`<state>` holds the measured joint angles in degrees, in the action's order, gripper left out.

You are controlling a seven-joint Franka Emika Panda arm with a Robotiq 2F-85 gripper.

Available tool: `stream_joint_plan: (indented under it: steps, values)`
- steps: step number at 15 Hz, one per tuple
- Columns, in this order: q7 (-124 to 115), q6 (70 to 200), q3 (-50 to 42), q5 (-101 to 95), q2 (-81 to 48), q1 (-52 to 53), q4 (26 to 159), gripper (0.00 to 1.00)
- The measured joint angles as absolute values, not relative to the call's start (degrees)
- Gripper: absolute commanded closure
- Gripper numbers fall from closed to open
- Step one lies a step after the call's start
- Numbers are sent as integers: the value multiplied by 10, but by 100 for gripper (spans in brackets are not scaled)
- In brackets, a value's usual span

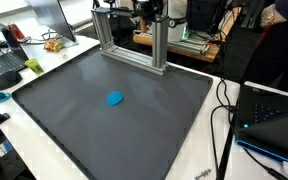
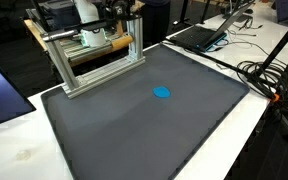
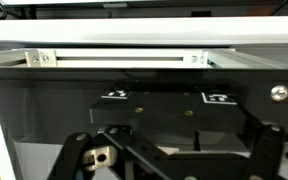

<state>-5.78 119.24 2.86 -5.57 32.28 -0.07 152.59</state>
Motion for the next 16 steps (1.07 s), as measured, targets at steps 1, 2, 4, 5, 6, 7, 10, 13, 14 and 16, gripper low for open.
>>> stream_joint_plan:
  steps: [1, 2, 4, 5, 6, 7, 10, 13, 14, 16]
  values:
    - [-54, 1191, 27, -54, 323, 0, 1525, 0]
    - [-55, 1189, 27, -56, 323, -2, 1524, 0]
    - [-55, 1179, 26, -56, 323, -3, 1521, 0]
    - [-55, 1173, 25, -56, 323, -3, 1520, 0]
    - [-51, 1168, 23, -53, 323, -3, 1518, 0]
    - [-48, 1163, 19, -53, 323, -3, 1515, 0]
    - [-43, 1151, 11, -48, 324, -3, 1503, 0]
    - [-43, 1131, 8, -48, 325, -3, 1491, 0]
    - [-44, 1126, 8, -48, 325, -3, 1489, 0]
    - [-47, 1115, 8, -48, 325, -3, 1483, 0]
